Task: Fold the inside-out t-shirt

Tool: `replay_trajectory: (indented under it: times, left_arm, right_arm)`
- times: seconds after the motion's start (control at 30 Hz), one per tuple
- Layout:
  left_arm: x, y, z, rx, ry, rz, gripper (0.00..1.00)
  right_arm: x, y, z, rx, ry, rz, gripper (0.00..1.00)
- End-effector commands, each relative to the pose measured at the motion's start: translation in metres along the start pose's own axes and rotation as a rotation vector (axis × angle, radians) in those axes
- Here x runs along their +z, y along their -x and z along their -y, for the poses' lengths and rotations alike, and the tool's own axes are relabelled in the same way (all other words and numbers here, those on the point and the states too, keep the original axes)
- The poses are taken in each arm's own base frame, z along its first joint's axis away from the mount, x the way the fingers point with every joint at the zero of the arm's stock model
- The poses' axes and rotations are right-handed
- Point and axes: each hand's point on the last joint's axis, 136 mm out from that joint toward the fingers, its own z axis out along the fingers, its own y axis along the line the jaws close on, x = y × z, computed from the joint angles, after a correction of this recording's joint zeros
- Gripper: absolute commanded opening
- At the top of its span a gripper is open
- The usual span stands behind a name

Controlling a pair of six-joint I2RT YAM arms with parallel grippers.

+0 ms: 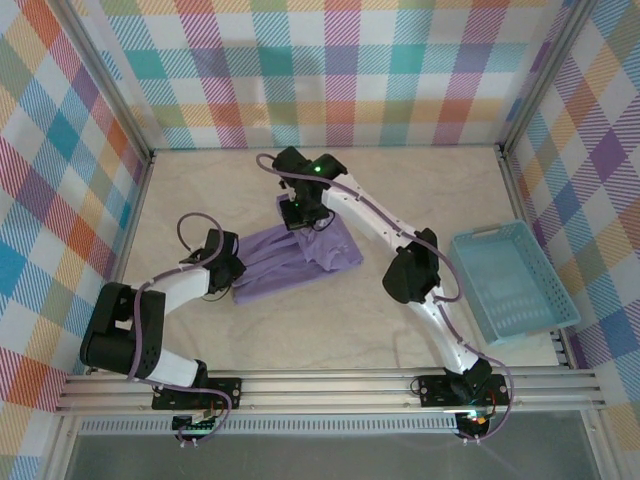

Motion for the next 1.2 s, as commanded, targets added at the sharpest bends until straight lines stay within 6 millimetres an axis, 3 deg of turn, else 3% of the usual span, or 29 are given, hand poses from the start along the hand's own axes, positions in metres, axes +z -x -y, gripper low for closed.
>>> replay_trajectory:
  times: [0.0, 0.27, 0.4, 0.53, 0.67, 0.8, 1.17]
  left_arm:
    - [-0.007, -0.067, 0.02, 0.029, -0.127, -0.235, 0.3]
    - [-0.026, -0.087, 0.029, 0.059, -0.165, -0.217, 0.29]
    - [-0.031, -0.083, 0.013, 0.051, -0.11, -0.175, 0.29]
    - [-0.036, -0.075, -0.007, 0.025, -0.044, -0.127, 0.3]
    - [-0.036, -0.075, -0.032, -0.023, 0.038, -0.12, 0.29]
    - [-0.037, -0.075, -0.04, -0.052, 0.051, -0.104, 0.29]
    - [-0.046, -0.069, -0.046, -0.075, 0.035, -0.06, 0.3]
  right_arm:
    - [-0.006, 0.002, -0.035, 0.02, 0.132, 0.014, 0.01]
    - [0.015, -0.01, -0.056, 0.006, 0.175, -0.036, 0.01]
    - [0.021, -0.015, -0.063, -0.009, 0.178, -0.052, 0.01]
    - [0.024, -0.022, -0.056, -0.026, 0.123, -0.068, 0.01]
    - [0.016, -0.024, -0.037, -0.063, 0.02, -0.055, 0.01]
    - [0.006, -0.028, -0.033, -0.101, -0.019, -0.053, 0.02]
    - [0.036, -0.049, -0.071, -0.14, 0.057, -0.113, 0.05]
